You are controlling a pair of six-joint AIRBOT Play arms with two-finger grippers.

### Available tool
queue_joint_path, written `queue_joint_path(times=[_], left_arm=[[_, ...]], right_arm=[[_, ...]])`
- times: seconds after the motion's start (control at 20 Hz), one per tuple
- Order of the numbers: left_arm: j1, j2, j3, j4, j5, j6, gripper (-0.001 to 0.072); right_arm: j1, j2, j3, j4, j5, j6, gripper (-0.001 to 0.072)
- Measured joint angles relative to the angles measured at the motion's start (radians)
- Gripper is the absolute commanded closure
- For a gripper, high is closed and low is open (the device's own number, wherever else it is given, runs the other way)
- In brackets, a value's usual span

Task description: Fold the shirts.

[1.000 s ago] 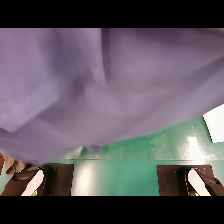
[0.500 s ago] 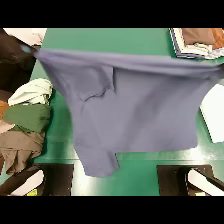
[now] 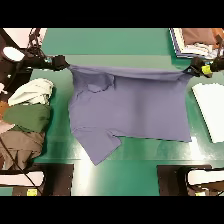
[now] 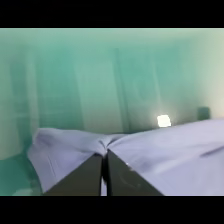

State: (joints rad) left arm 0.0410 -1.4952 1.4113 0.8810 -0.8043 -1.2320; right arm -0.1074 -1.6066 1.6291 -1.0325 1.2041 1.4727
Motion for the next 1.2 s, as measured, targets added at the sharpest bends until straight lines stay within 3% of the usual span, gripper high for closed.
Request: queue_joint_path(times=[0.15,0.3,0.55,0.8,0.85,0.9,0.95,1.2], left_arm=[[-0.008,-0.031,-0.001,-0.002,0.051,0.038,0.0685],[-0.011,-0.042,-0.003,-0.003,0.01,0.069,0.0685],[-0.011,-0.048,-0.049,0.034,-0.106,0.102,0.0685],[-0.011,-0.049,-0.156,0.053,-0.108,0.111,0.0682],[-0.011,-0.049,-0.17,0.054,-0.101,0.111,0.0593],[-0.011,-0.049,-0.18,0.056,-0.096,0.109,0.0295],[-0.01,-0.049,-0.187,0.068,-0.09,0.102,0.0155],[0.03,-0.028,-0.184,0.074,-0.211,0.032,0.0159]], right_arm=[[0.008,-0.066,0.085,-0.05,-0.018,0.0,0.07],[0.011,-0.083,0.098,-0.135,0.02,-0.007,0.0701],[0.012,-0.013,-0.087,-0.221,0.042,-0.027,0.07],[0.012,0.06,-0.275,-0.239,-0.007,-0.032,0.0697],[0.012,0.066,-0.296,-0.24,-0.009,-0.033,0.0664],[0.012,0.07,-0.309,-0.239,-0.011,-0.032,0.0469],[0.01,0.074,-0.316,-0.243,-0.012,-0.032,0.0351],[-0.03,0.098,-0.277,-0.172,0.092,-0.032,0.0351]])
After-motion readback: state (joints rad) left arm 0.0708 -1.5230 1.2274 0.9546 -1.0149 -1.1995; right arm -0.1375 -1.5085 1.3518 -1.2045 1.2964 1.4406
